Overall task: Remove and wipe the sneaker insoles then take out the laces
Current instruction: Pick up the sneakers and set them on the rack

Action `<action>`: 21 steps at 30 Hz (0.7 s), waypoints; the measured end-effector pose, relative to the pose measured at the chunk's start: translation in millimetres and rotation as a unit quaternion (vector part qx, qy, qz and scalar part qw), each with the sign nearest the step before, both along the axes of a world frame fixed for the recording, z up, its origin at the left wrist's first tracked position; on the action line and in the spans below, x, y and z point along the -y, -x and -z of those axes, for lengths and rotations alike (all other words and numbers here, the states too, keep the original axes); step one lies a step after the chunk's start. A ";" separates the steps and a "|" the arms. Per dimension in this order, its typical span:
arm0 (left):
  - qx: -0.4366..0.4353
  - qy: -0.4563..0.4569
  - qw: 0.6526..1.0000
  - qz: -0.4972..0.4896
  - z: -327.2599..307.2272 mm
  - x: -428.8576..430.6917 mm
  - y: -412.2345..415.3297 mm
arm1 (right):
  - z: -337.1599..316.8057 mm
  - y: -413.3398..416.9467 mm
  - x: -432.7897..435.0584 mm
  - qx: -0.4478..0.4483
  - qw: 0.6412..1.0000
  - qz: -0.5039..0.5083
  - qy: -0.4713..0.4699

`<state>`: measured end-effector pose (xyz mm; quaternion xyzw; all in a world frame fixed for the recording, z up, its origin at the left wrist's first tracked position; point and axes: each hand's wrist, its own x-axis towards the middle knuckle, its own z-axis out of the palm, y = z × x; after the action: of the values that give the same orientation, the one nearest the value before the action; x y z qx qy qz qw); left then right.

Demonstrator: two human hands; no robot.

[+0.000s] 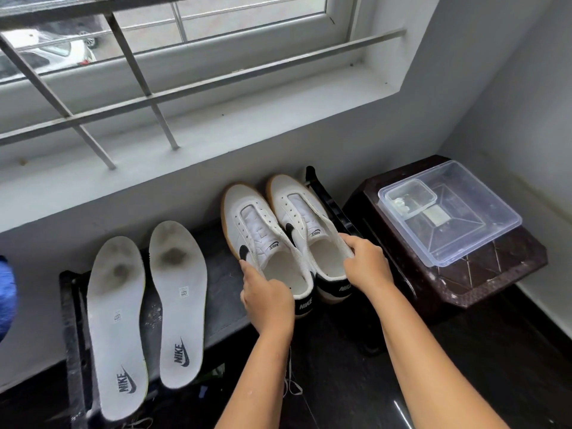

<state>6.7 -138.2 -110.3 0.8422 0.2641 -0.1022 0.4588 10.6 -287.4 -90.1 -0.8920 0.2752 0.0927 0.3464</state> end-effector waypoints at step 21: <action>0.010 0.001 0.999 -0.031 -2.2 8.1 4.7 | 6.8 2.1 5.7 0.035 0.999 0.031 -0.009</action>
<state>2.0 -146.3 -108.1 0.8338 0.2859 -0.0801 0.4654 8.5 -293.1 -96.8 -0.8827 0.2894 0.0536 0.3664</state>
